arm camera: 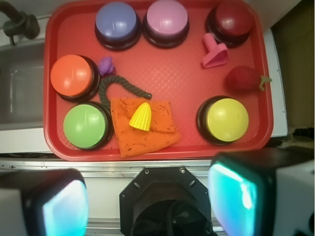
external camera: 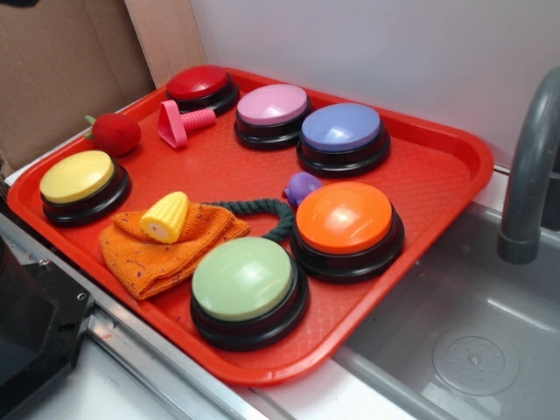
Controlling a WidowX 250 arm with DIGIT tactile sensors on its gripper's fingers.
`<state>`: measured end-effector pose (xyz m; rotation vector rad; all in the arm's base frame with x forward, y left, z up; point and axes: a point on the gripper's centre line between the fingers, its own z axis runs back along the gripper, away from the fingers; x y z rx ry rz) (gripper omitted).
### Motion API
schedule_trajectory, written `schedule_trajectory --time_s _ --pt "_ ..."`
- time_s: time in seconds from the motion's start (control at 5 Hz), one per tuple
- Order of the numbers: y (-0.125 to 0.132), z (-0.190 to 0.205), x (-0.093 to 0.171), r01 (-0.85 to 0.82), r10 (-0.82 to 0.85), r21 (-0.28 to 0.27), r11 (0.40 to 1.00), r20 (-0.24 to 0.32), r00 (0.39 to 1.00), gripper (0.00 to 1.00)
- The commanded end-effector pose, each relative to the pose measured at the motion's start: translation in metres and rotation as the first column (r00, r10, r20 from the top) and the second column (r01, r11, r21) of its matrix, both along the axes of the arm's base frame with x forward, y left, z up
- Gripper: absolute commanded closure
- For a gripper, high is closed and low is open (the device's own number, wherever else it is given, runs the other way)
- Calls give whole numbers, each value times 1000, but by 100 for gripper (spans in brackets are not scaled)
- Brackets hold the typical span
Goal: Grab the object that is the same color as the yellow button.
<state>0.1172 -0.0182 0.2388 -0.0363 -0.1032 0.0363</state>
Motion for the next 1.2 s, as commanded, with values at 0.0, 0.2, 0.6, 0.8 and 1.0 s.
schedule_trajectory --time_s 0.0,0.2,0.6,0.8,1.0 --pt "-6 -52 13 -136 138 -36 990 32 990 0" --pt "-8 -86 18 -238 240 -34 971 51 970 0" --pt "-10 -131 33 -397 398 -26 917 74 914 0" --pt "-9 -152 44 -422 423 -30 906 68 904 0" --pt "-14 -172 51 -436 441 -78 896 71 895 0"
